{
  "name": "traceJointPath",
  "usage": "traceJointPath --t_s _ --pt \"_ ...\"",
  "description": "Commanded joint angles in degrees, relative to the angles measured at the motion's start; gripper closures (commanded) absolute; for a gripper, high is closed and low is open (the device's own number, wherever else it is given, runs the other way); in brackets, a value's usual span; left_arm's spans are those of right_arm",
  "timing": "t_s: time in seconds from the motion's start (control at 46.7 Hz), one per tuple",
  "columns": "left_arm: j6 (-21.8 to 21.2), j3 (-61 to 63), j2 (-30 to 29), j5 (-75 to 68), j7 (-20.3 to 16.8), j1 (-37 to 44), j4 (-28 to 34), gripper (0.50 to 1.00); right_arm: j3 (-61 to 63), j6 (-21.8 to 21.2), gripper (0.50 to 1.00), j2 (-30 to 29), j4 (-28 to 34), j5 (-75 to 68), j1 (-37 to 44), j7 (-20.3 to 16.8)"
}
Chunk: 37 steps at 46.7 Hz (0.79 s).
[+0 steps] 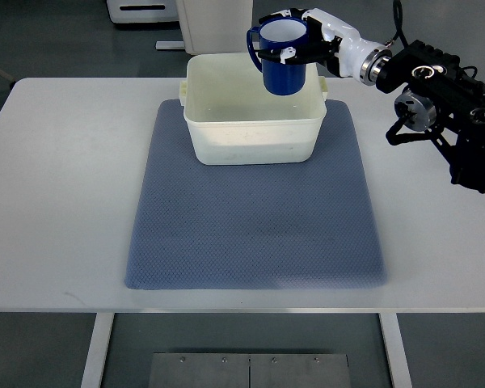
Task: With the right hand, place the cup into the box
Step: 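Lower the mug with the right hand into the cream box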
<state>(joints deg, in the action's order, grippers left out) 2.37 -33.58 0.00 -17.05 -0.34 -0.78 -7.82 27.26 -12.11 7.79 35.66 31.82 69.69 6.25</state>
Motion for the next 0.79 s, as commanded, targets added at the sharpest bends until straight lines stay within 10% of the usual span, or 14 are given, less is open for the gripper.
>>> traceJointPath --t_s 0.0,0.278,0.77 --pt "0.0 -0.1 0.0 0.0 0.1 0.0 0.0 0.500 -0.1 1.7 1.000 -1.1 -1.0 0.0 -0.1 -0.3" --pt "0.0 0.0 0.0 0.0 0.1 0.0 0.0 0.500 -2.0 10.5 1.000 -3.8 -1.6 -0.1 -0.8 -2.2" --pt "0.0 0.0 0.0 0.0 0.0 0.0 0.0 0.500 -1.9 12.5 1.000 -4.5 -1.1 -1.3 -1.7 -3.3"
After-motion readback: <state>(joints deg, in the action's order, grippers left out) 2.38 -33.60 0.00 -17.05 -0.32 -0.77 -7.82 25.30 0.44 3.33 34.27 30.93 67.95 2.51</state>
